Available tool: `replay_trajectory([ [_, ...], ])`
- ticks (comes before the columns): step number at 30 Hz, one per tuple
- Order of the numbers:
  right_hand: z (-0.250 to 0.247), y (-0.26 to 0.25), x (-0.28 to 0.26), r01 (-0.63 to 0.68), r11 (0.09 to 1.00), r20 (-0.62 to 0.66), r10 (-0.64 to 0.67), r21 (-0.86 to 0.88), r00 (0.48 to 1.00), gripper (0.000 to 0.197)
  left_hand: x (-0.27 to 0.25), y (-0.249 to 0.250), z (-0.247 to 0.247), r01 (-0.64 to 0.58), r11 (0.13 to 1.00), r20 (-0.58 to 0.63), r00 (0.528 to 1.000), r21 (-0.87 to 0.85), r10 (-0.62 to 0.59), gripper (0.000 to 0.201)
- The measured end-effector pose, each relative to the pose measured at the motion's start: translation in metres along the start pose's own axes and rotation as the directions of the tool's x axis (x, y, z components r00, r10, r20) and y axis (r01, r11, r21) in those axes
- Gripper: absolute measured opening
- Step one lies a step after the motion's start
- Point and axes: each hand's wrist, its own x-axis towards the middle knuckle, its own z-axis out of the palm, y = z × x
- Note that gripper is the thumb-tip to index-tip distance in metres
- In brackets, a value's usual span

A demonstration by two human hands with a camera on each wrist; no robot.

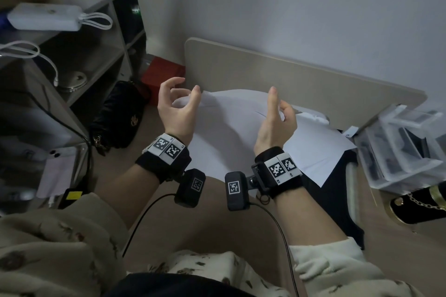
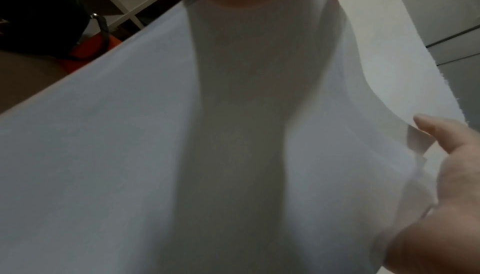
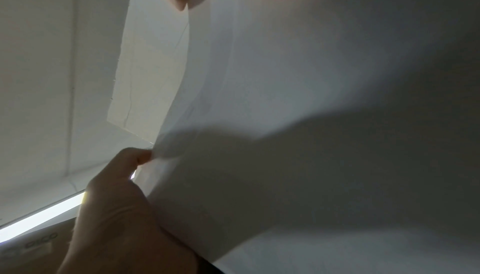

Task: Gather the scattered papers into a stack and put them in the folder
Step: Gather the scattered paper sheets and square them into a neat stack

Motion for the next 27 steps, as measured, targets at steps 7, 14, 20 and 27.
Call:
replay_trajectory([
  [7,0.002,-0.005,-0.002,-0.009,1.000,-0.032,0.009,0.000,0.999,0.022,0.000,-0.002,0.000,-0.003,1.000,0.005,1.000,-0.025,0.003,0.032],
  [14,-0.007,-0.001,0.003,0.042,0.999,-0.037,-0.043,-0.024,0.998,0.011,0.002,-0.006,-0.001,-0.016,0.999,0.014,1.000,-0.042,0.017,0.026],
  [20,-0.016,0.005,0.004,0.072,0.996,0.015,-0.071,-0.043,0.997,0.019,0.005,-0.012,-0.003,-0.029,0.999,0.018,0.999,-0.023,0.030,0.024],
  [27,-0.015,0.008,-0.001,0.124,0.991,0.027,-0.123,-0.045,0.992,0.016,0.004,-0.016,-0.004,-0.065,0.998,0.065,0.996,-0.024,0.067,0.022],
])
